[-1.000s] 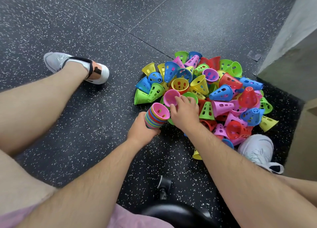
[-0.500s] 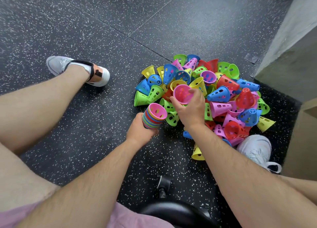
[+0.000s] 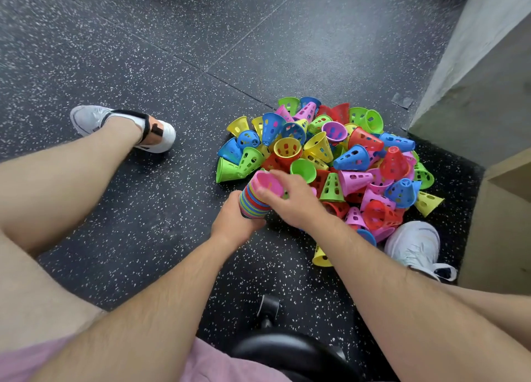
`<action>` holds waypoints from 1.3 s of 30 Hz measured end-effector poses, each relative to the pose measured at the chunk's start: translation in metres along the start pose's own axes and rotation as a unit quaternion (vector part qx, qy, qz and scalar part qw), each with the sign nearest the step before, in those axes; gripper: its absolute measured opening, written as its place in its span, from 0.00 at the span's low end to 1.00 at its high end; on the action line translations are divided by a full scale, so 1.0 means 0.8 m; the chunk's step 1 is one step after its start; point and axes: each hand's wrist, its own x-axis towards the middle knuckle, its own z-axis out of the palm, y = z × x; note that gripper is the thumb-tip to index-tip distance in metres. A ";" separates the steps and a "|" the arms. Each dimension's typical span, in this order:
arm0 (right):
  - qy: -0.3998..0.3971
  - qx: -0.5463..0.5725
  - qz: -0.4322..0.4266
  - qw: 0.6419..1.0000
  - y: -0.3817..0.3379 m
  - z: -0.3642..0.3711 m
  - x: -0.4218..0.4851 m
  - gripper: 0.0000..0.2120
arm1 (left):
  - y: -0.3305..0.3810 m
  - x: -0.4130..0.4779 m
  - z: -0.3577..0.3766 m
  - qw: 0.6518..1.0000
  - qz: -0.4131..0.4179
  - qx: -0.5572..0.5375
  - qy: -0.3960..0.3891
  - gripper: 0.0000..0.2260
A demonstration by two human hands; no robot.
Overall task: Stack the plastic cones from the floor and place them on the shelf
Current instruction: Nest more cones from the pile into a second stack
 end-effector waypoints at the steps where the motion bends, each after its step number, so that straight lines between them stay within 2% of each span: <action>1: -0.030 -0.016 -0.006 0.999 0.002 0.002 -0.005 0.24 | 0.000 0.000 0.001 1.000 0.001 0.007 -0.003 0.28; 4: -0.040 -0.037 -0.006 0.998 0.014 0.007 -0.011 0.26 | -0.005 -0.002 0.003 1.000 0.003 0.013 -0.013 0.27; 6: -0.011 -0.055 0.014 0.998 0.024 0.010 -0.009 0.26 | -0.009 -0.003 0.005 1.000 0.004 0.014 -0.018 0.27; 9: 0.080 -0.129 0.045 0.987 0.043 0.013 -0.006 0.18 | -0.013 -0.003 0.007 1.000 0.000 0.013 -0.018 0.27; 12: 0.111 -0.213 0.074 0.968 0.057 0.011 -0.006 0.15 | -0.017 -0.004 0.006 1.000 0.000 0.013 -0.020 0.27; 17: 0.112 -0.263 0.232 0.930 0.065 0.003 0.000 0.18 | -0.018 -0.005 0.004 1.000 0.005 0.018 -0.024 0.25; 23: 0.087 -0.212 0.308 0.923 0.064 0.003 0.004 0.13 | -0.019 -0.007 0.006 0.999 0.002 0.035 -0.031 0.26; 26: 0.110 -0.114 0.339 0.928 0.066 0.005 0.008 0.14 | -0.020 -0.009 0.007 0.999 0.006 0.037 -0.038 0.27; 28: 0.122 -0.073 0.326 0.935 0.070 0.009 0.012 0.16 | -0.021 -0.010 0.008 0.998 0.006 0.036 -0.045 0.27; 34: 0.148 -0.046 0.229 0.961 0.061 0.004 0.003 0.19 | -0.020 -0.012 0.008 0.998 0.000 0.037 -0.051 0.26; 39: 0.215 -0.033 0.138 0.966 0.061 -0.006 0.003 0.17 | -0.022 -0.011 0.008 0.998 -0.007 0.035 -0.045 0.27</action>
